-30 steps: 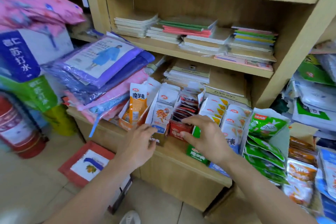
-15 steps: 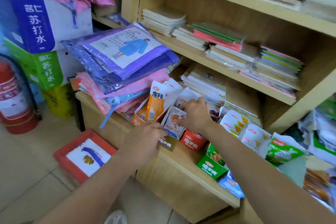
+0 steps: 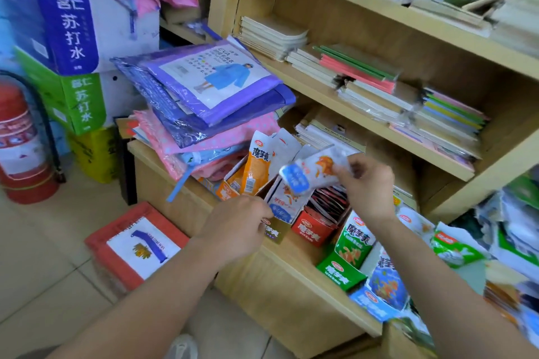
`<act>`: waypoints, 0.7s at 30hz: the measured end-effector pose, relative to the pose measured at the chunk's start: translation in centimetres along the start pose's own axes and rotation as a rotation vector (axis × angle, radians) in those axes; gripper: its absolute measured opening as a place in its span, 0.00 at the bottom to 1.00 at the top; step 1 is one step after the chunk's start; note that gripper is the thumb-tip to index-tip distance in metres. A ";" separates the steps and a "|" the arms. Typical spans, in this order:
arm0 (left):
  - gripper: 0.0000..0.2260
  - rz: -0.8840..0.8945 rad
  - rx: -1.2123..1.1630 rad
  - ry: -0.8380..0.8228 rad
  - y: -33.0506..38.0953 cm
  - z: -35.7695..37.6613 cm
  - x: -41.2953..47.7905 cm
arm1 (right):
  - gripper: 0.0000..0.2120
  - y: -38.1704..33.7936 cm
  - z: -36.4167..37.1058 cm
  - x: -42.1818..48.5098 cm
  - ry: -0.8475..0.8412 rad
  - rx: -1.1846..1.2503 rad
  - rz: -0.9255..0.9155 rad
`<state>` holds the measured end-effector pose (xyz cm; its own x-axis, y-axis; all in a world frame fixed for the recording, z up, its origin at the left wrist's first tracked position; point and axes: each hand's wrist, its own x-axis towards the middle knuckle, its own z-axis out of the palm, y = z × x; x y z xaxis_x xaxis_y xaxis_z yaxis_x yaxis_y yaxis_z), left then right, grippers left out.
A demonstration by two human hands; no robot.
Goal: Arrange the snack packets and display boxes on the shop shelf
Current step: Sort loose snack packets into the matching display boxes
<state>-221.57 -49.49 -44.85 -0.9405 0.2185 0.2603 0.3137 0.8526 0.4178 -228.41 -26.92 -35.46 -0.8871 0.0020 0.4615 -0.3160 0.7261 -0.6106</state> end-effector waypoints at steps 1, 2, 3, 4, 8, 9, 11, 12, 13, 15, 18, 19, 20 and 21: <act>0.12 -0.013 -0.012 0.015 0.1 -0.1 0.1 | 0.08 0.1 -0.9 -0.1 0.070 0.054 0.027; 0.12 -0.027 -0.028 0.030 0.2 -0.3 0.1 | 0.08 0.2 -1.8 -0.4 0.129 0.122 0.058; 0.13 -0.039 -0.043 0.045 0.3 -0.5 0.2 | 0.08 0.4 -2.5 -0.8 0.179 0.190 0.093; 0.13 -0.052 -0.054 0.060 0.5 -0.6 0.4 | 0.09 0.7 -3.1 -1.3 0.214 0.246 0.131; 0.12 -0.054 -0.045 0.117 1.3 -0.9 1.1 | 0.10 3.1 -4.4 -3.8 0.280 0.391 0.287; 0.12 -0.048 -0.035 0.125 1.7 -1.0 1.4 | 0.10 3.8 -4.6 -4.5 0.293 0.409 0.313; 0.13 -0.026 -0.027 0.156 2.4 -1.0 2.1 | 0.08 4.9 -4.9 -5.9 0.319 0.477 0.373; 0.13 -0.015 -0.018 0.169 2.6 -1.0 2.5 | 0.08 5.5 -4.9 -6.6 0.325 0.516 0.404; 0.14 -0.006 -0.008 0.171 2.8 -0.8 2.9 | 0.09 6.1 -4.9 -7.3 0.328 0.546 0.433; 0.17 0.015 -0.014 0.133 3.1 -0.2 3.8 | 0.09 6.9 -5.1 -8.1 0.322 0.606 0.481; 0.19 0.043 -0.002 0.075 3.6 0.7 5.3 | 0.08 7.8 -5.6 -8.2 0.268 0.639 0.506; 0.20 0.058 0.036 0.068 3.8 1.0 5.8 | 0.09 8.2 -5.7 -8.1 0.251 0.639 0.498; 0.21 0.072 0.092 0.063 4.0 1.3 6.3 | 0.10 8.6 -5.8 -8.1 0.236 0.638 0.491; 0.22 0.079 0.155 0.054 4.2 1.5 6.9 | 0.11 8.9 -6.0 -8.1 0.221 0.642 0.491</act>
<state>-226.97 -43.70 -42.58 -0.9039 0.2653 0.3355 0.3586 0.8976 0.2564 -222.03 -16.37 -40.77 -0.9085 0.3996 0.1221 -0.1003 0.0753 -0.9921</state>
